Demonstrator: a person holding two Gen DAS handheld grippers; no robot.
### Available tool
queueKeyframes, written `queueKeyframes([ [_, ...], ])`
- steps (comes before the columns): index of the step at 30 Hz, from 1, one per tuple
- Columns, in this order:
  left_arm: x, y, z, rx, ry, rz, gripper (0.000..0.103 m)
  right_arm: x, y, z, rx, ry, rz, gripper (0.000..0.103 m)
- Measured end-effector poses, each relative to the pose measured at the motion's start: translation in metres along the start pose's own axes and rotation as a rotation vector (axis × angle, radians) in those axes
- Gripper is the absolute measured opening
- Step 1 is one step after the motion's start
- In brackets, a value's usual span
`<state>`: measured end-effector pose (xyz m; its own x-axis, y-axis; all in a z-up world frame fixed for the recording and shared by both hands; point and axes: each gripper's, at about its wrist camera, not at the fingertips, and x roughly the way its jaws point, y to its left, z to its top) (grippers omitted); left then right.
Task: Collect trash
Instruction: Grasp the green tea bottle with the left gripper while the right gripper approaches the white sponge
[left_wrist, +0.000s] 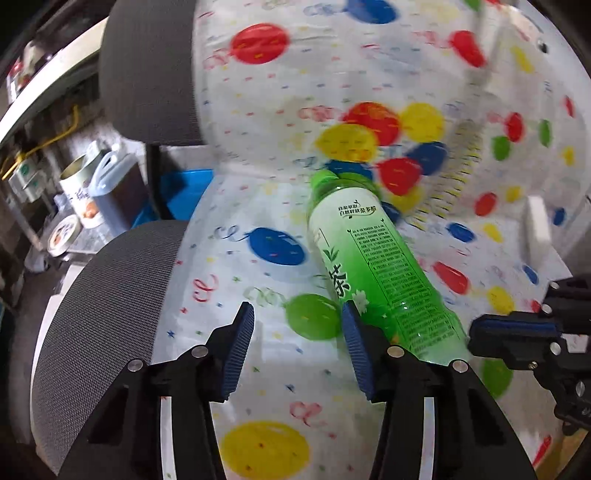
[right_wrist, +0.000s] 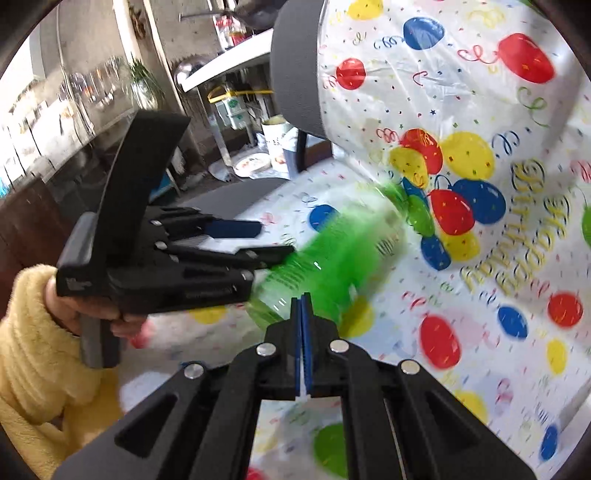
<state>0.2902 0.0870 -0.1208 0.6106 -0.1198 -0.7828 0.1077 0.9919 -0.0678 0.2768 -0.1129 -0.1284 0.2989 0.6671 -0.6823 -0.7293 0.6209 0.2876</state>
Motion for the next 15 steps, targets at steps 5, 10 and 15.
queueKeyframes([
  [5, -0.027, 0.003, 0.000, -0.085, -0.035, 0.030, 0.081, -0.032, -0.003, -0.016, 0.067, -0.084, -0.144, 0.003],
  [10, -0.036, -0.003, 0.018, -0.197, -0.052, -0.013, 0.086, -0.077, -0.038, -0.039, 0.165, -0.182, -0.325, 0.004],
  [15, -0.008, -0.022, 0.039, -0.193, 0.006, 0.004, 0.086, -0.117, -0.076, -0.066, 0.267, -0.279, -0.508, 0.079],
])
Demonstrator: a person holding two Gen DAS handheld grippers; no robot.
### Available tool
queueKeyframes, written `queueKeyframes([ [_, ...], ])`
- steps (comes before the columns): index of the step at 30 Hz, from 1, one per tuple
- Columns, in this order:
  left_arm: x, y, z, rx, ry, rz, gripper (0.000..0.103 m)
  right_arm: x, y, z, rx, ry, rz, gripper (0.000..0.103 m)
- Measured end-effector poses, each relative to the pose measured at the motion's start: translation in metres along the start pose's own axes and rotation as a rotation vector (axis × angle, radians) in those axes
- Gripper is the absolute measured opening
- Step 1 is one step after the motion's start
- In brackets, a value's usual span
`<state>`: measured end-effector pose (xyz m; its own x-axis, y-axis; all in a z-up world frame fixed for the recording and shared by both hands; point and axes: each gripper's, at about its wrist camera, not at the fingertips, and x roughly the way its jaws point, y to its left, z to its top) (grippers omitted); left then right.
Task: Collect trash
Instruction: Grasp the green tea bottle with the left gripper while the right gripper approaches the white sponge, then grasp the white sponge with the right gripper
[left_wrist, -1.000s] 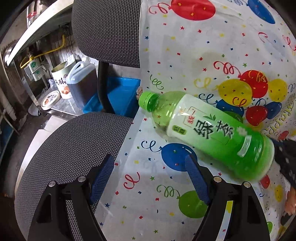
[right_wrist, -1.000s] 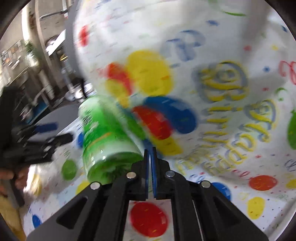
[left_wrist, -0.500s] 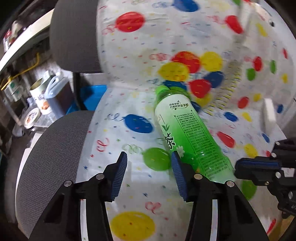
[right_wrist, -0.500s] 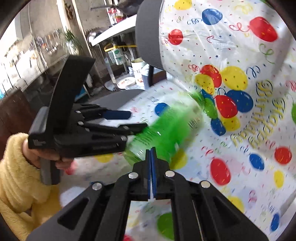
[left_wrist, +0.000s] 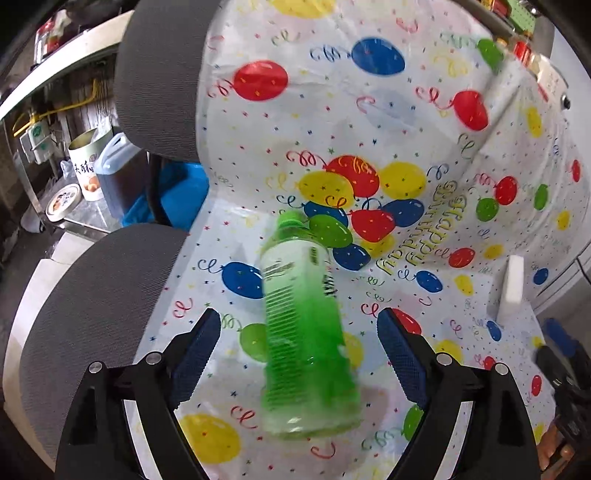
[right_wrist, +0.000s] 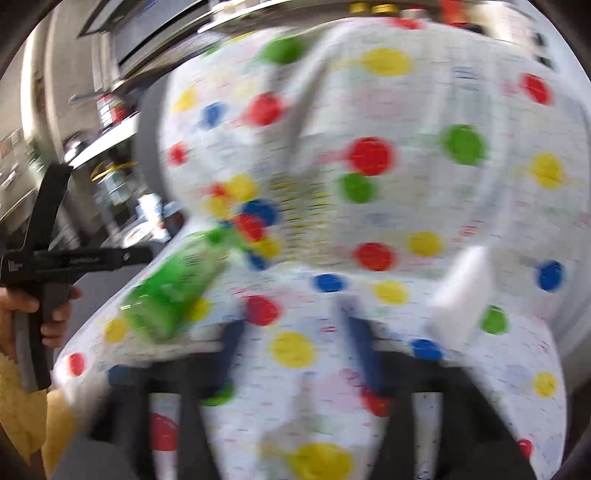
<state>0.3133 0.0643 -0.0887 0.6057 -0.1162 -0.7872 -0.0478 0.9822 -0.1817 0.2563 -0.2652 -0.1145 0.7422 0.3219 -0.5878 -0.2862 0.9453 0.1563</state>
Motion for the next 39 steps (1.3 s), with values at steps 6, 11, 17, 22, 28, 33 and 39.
queueKeyframes([
  [6, 0.034, -0.007, 0.008, 0.015, 0.090, 0.088, 0.086, -0.007, -0.049, -0.007, 0.077, -0.038, -0.132, 0.080],
  [11, 0.056, -0.005, 0.010, 0.035, 0.153, 0.162, 0.076, -0.001, -0.078, -0.012, 0.149, -0.035, -0.153, 0.080],
  [17, 0.040, 0.009, 0.001, -0.010, 0.068, 0.125, 0.062, 0.012, -0.091, -0.016, 0.199, -0.020, -0.187, 0.080],
  [22, 0.001, -0.007, -0.016, 0.009, -0.040, 0.050, 0.062, 0.039, -0.097, -0.013, 0.256, 0.032, -0.235, 0.080],
  [28, -0.019, -0.031, -0.046, 0.043, -0.044, -0.083, 0.062, 0.066, -0.140, -0.015, 0.544, 0.041, -0.215, 0.086],
  [33, -0.017, -0.040, -0.057, 0.073, -0.020, -0.109, 0.062, 0.093, -0.163, -0.019, 0.656, 0.090, -0.152, 0.085],
  [39, -0.015, -0.040, -0.062, 0.091, -0.022, -0.108, 0.062, 0.101, -0.151, -0.015, 0.612, 0.103, -0.129, 0.073],
])
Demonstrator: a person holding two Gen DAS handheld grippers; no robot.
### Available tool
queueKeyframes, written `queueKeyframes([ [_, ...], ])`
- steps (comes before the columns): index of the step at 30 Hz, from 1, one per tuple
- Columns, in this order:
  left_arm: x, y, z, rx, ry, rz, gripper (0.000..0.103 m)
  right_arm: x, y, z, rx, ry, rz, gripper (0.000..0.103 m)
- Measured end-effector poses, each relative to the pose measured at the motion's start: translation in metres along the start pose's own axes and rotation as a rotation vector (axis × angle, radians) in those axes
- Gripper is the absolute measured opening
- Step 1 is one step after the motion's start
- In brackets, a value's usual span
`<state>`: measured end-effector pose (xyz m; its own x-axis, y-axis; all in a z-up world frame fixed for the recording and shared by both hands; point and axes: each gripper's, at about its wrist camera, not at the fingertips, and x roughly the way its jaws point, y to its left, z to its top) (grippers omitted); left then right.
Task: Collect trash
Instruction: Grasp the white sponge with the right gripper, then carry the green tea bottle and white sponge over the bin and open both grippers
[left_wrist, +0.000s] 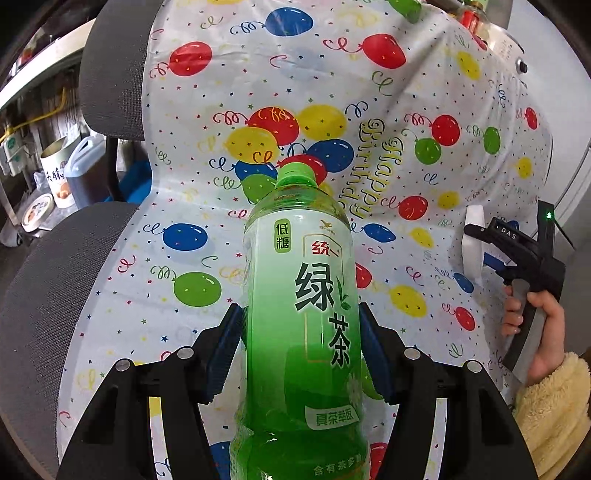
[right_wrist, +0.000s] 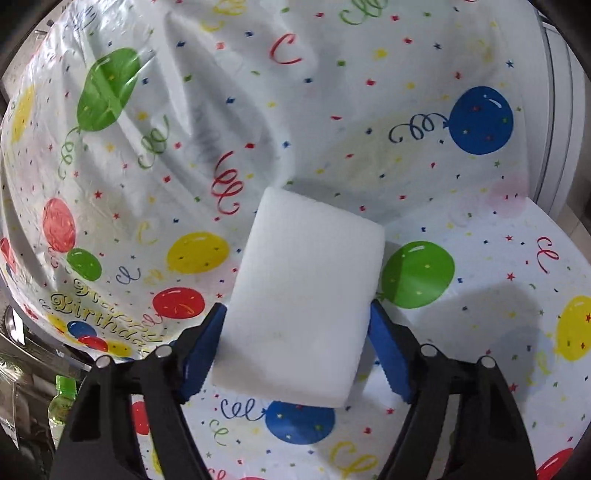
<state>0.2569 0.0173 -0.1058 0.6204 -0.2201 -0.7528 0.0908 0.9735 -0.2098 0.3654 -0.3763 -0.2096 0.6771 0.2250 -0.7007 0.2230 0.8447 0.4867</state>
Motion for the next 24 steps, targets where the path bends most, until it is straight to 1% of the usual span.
queueKeyframes([
  [4, -0.009, -0.002, -0.005, 0.002, -0.012, 0.003, 0.062, -0.024, 0.018, -0.012, -0.062, -0.042, -0.002, 0.069],
  [7, -0.022, -0.007, -0.011, 0.007, -0.029, -0.003, 0.062, -0.054, 0.037, -0.027, -0.153, -0.073, -0.028, 0.068],
  [10, -0.041, -0.019, -0.020, 0.025, -0.051, -0.023, 0.062, -0.090, 0.050, -0.044, -0.223, -0.090, -0.029, 0.068],
  [13, -0.059, -0.037, -0.030, 0.055, -0.071, -0.053, 0.062, -0.132, 0.053, -0.066, -0.276, -0.117, -0.030, 0.069],
  [17, -0.080, -0.067, -0.046, 0.105, -0.100, -0.104, 0.062, -0.194, 0.039, -0.094, -0.311, -0.159, -0.061, 0.069],
  [19, -0.088, -0.082, -0.053, 0.132, -0.115, -0.124, 0.062, -0.220, 0.028, -0.100, -0.322, -0.184, -0.083, 0.070],
  [21, -0.096, -0.101, -0.063, 0.165, -0.130, -0.140, 0.062, -0.251, 0.017, -0.118, -0.341, -0.225, -0.124, 0.070],
  [24, -0.104, -0.130, -0.079, 0.217, -0.123, -0.179, 0.062, -0.285, 0.001, -0.137, -0.343, -0.268, -0.177, 0.070],
])
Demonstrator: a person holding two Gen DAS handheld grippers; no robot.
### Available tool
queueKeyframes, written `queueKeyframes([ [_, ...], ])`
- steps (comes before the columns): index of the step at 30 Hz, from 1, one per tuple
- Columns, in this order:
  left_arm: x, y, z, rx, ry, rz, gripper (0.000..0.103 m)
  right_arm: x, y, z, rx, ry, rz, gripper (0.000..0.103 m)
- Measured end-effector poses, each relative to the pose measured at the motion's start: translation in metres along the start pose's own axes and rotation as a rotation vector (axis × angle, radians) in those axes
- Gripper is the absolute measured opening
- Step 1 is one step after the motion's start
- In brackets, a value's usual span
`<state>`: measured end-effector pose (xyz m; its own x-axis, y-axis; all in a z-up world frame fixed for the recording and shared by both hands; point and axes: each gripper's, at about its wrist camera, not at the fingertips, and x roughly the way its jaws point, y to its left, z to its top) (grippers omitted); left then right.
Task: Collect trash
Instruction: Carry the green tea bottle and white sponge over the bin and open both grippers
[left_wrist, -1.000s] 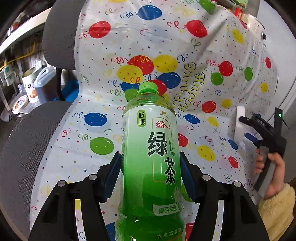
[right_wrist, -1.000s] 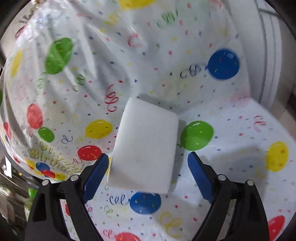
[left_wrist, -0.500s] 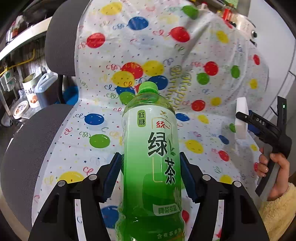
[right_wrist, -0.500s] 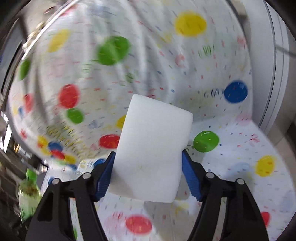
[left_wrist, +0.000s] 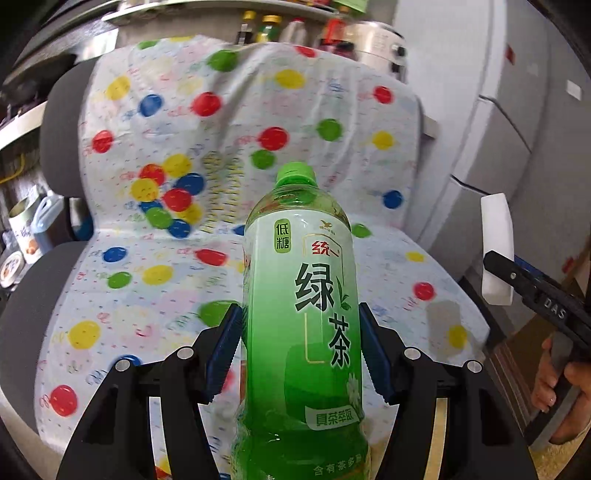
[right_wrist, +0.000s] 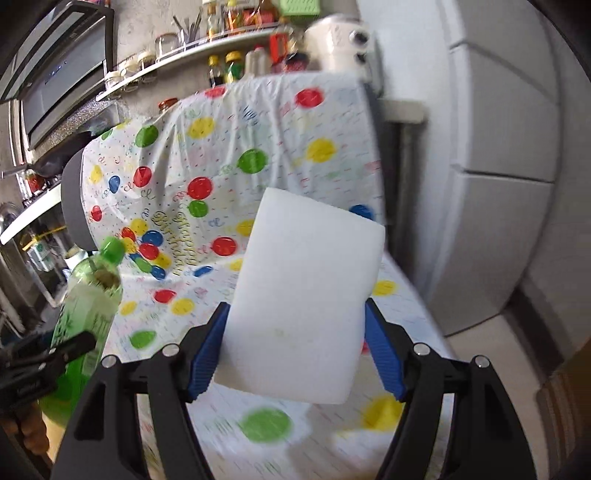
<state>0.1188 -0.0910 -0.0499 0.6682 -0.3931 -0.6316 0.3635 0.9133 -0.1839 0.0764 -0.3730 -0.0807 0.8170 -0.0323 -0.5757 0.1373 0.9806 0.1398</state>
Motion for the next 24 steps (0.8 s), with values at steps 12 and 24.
queueKeyframes([
  [12, 0.036, -0.160, -0.059, 0.242, 0.115, -0.264, 0.062, -0.099, -0.118, -0.114, 0.118, 0.049, -0.338, 0.071],
  [24, 0.075, -0.282, -0.119, 0.415, 0.178, -0.515, 0.062, -0.129, -0.199, -0.179, 0.269, 0.117, -0.503, 0.072],
])
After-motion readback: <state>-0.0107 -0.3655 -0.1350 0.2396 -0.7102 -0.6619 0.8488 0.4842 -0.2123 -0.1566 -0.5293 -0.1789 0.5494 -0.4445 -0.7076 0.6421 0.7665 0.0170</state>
